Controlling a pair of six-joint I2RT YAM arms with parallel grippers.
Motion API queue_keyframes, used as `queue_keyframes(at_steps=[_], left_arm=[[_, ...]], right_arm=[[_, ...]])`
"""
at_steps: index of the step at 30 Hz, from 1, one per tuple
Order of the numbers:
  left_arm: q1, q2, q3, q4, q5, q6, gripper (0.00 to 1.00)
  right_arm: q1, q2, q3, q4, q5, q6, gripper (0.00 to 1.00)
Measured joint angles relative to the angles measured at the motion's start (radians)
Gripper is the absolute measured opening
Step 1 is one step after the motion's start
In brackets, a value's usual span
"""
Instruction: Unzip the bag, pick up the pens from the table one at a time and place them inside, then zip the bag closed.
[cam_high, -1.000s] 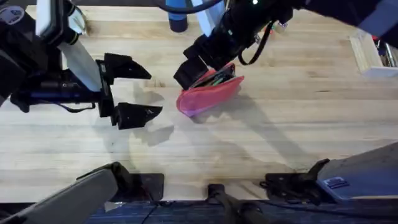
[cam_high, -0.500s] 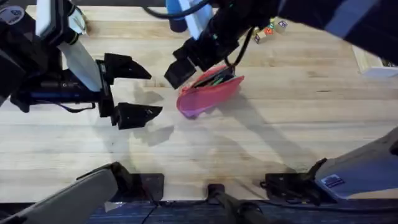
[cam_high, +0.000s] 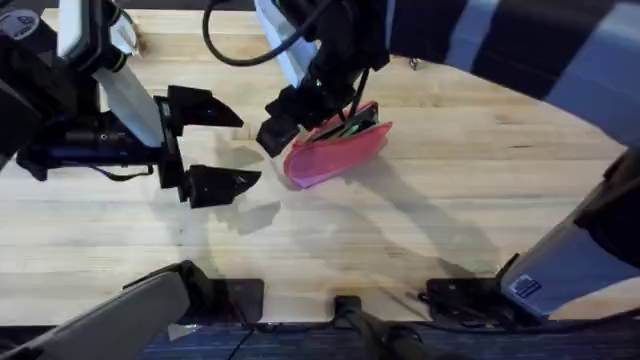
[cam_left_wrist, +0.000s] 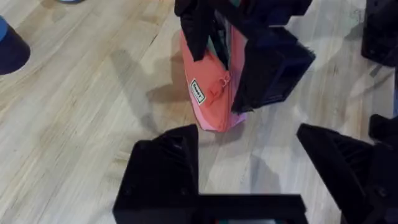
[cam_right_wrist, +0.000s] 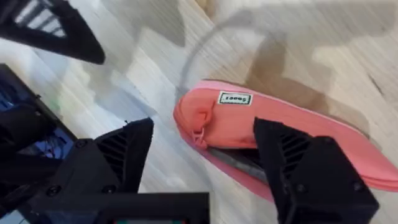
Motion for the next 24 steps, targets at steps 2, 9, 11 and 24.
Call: queue_keyframes(at_steps=[2,9,11,24], left_arm=[[0.000,0.000,0.000,0.000,0.000,0.000,0.993],[0.000,0.000,0.000,0.000,0.000,0.000,0.993],[0.000,0.000,0.000,0.000,0.000,0.000,0.993],[0.000,0.000,0.000,0.000,0.000,0.000,0.994]], right_arm=[[0.000,0.006,0.000,0.000,0.000,0.000,0.951],[0.000,0.013,0.000,-0.002,0.000,-0.001,0.906],[0.000,0.020,0.000,-0.005,0.000,-0.001,0.875],[0.000,0.033,0.000,-0.017,0.001,-0.002,0.435]])
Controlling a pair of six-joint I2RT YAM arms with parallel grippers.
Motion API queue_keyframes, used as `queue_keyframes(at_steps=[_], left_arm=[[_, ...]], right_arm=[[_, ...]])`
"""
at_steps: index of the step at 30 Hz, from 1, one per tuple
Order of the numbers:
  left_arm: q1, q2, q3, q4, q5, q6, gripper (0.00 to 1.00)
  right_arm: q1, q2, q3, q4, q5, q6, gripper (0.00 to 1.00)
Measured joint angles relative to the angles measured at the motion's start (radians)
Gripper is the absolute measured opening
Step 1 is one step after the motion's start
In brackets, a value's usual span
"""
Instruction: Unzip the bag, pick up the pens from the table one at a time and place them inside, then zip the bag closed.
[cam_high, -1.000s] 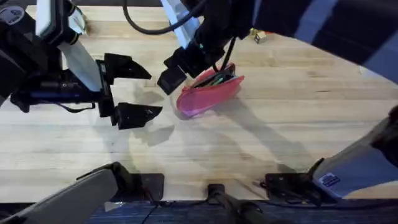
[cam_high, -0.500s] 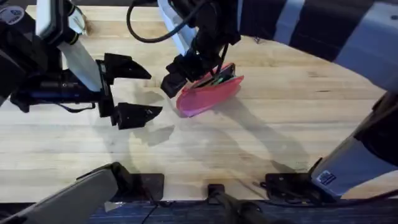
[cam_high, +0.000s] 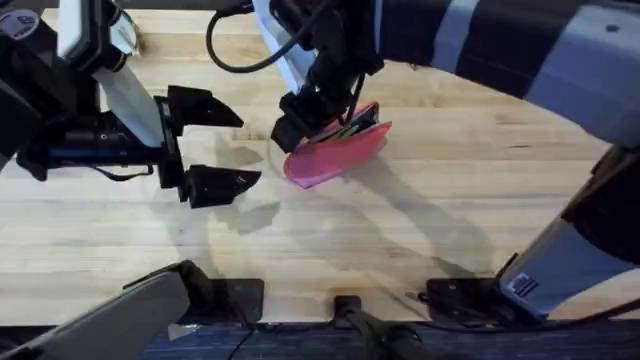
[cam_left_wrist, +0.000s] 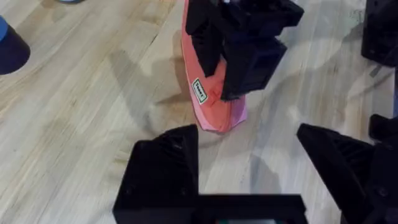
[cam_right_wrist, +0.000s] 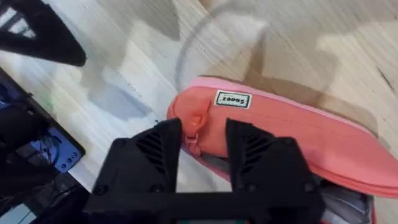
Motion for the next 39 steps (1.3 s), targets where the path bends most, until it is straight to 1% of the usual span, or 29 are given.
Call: queue_keyframes(at_steps=[4,5,6,7,8,20,22,23,25,28,33,39], left_arm=[[0.000,0.000,0.000,0.000,0.000,0.000,0.994],[0.000,0.000,0.000,0.000,0.000,0.000,0.994],[0.000,0.000,0.000,0.000,0.000,0.000,0.994],[0.000,0.000,0.000,0.000,0.000,0.000,0.994],[0.000,0.000,0.000,0.000,0.000,0.000,0.994],[0.000,0.000,0.000,0.000,0.000,0.000,0.993],[0.000,0.000,0.000,0.000,0.000,0.000,0.993],[0.000,0.000,0.000,0.000,0.000,0.000,0.994],[0.000,0.000,0.000,0.000,0.000,0.000,0.994],[0.000,0.000,0.000,0.000,0.001,0.000,0.994],[0.000,0.000,0.000,0.000,0.007,0.000,0.993],[0.000,0.000,0.000,0.001,0.016,0.000,0.993]], right_arm=[[0.000,0.000,0.000,-0.002,0.000,-0.003,0.254],[0.000,0.000,0.000,-0.002,0.000,-0.003,0.188],[0.001,0.000,0.000,-0.004,0.000,-0.003,0.102],[0.001,0.000,0.000,-0.005,0.000,-0.004,0.051],[0.001,0.000,0.000,-0.006,0.000,-0.006,0.040],[0.001,0.000,0.003,-0.009,0.000,-0.006,0.031],[0.001,0.000,0.014,-0.013,0.000,-0.006,0.031],[0.001,0.000,0.045,-0.017,0.000,-0.006,0.031],[0.001,0.000,0.068,-0.019,0.000,-0.006,0.031],[0.001,0.000,0.088,-0.023,0.000,-0.006,0.031],[0.001,0.000,0.088,-0.026,0.005,-0.006,0.031],[0.002,0.000,0.088,-0.026,0.040,-0.006,0.031]])
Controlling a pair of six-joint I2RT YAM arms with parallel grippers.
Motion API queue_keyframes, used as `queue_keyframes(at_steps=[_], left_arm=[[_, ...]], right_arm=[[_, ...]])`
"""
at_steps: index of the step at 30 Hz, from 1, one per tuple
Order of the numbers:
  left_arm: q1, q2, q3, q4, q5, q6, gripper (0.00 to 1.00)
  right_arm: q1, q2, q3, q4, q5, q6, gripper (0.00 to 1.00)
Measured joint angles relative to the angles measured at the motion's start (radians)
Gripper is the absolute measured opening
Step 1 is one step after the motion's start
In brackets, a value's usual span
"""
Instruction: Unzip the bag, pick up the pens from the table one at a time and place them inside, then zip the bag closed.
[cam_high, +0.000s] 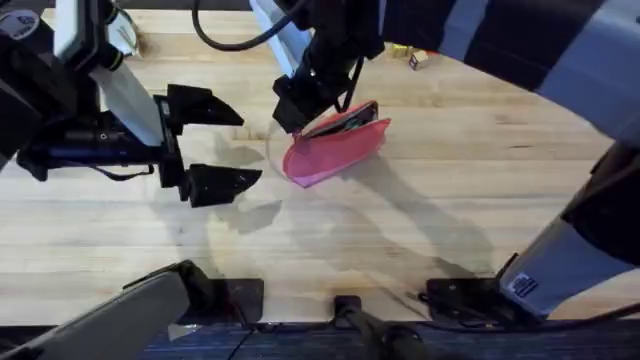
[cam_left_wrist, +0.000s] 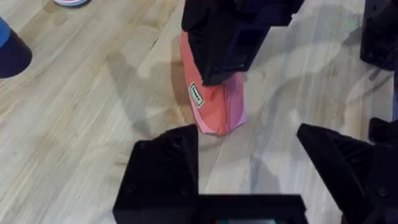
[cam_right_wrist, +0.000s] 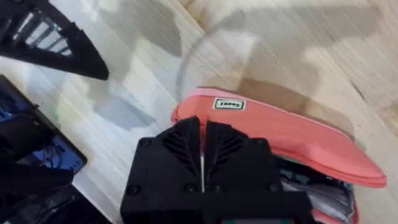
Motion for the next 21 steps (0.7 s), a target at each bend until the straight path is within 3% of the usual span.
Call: queue_keyframes(at_steps=[5,13,21], left_arm=[[-0.006,0.000,0.000,0.000,0.001,0.000,0.993],[-0.077,0.007,0.000,0.019,-0.012,-0.001,0.993],[-0.089,0.154,0.000,0.025,-0.023,-0.001,0.993]], right_arm=[[-0.010,0.000,0.000,0.015,0.006,0.022,0.031],[-0.042,0.000,0.005,0.039,0.020,0.038,0.031],[-0.043,0.000,0.005,0.039,0.020,0.041,0.029]])
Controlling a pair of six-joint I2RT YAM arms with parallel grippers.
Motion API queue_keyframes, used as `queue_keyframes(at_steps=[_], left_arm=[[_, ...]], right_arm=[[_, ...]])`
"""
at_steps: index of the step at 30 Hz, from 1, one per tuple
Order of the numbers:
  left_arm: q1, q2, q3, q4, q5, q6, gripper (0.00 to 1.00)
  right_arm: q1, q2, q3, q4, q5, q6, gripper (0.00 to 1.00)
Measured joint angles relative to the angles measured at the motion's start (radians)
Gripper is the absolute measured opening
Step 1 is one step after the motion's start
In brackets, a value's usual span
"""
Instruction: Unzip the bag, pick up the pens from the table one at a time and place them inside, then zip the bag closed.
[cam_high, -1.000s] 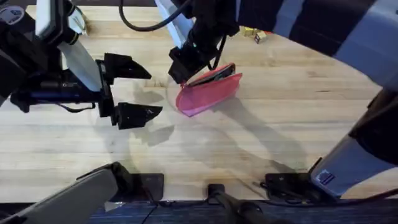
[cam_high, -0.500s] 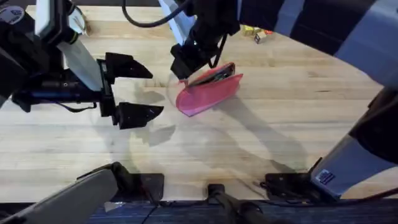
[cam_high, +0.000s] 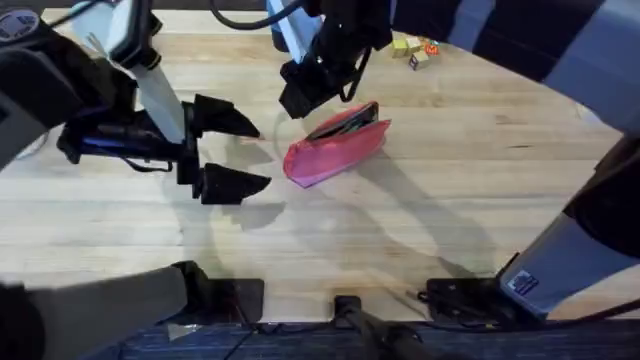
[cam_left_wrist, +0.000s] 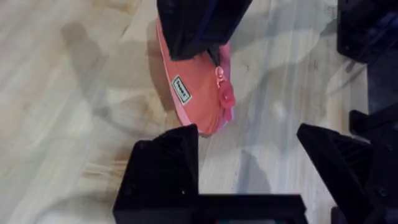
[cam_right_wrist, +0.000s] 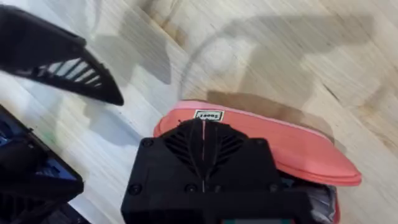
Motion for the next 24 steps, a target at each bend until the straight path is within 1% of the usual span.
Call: queue_keyframes(at_steps=[7,16,19,22,23,24], left_arm=[[0.000,0.102,0.000,0.001,0.004,0.000,0.993],[0.000,0.110,0.000,0.005,0.004,0.001,0.993],[0.000,0.110,0.000,0.005,0.004,0.013,0.993],[0.000,0.110,0.000,0.005,0.004,0.028,0.994],[0.002,0.110,0.000,0.004,0.005,0.031,0.994],[0.003,0.110,0.000,0.003,0.005,0.033,0.995]], right_arm=[[0.000,0.000,0.000,-0.014,0.000,0.000,0.030],[0.000,0.000,0.000,-0.060,0.000,0.000,0.030],[0.000,-0.031,0.000,-0.085,0.000,0.000,0.030],[0.000,-0.088,0.000,-0.104,0.000,0.000,0.030],[0.000,-0.108,0.001,-0.112,0.000,0.000,0.035],[0.000,-0.126,0.002,-0.123,0.000,0.001,0.062]])
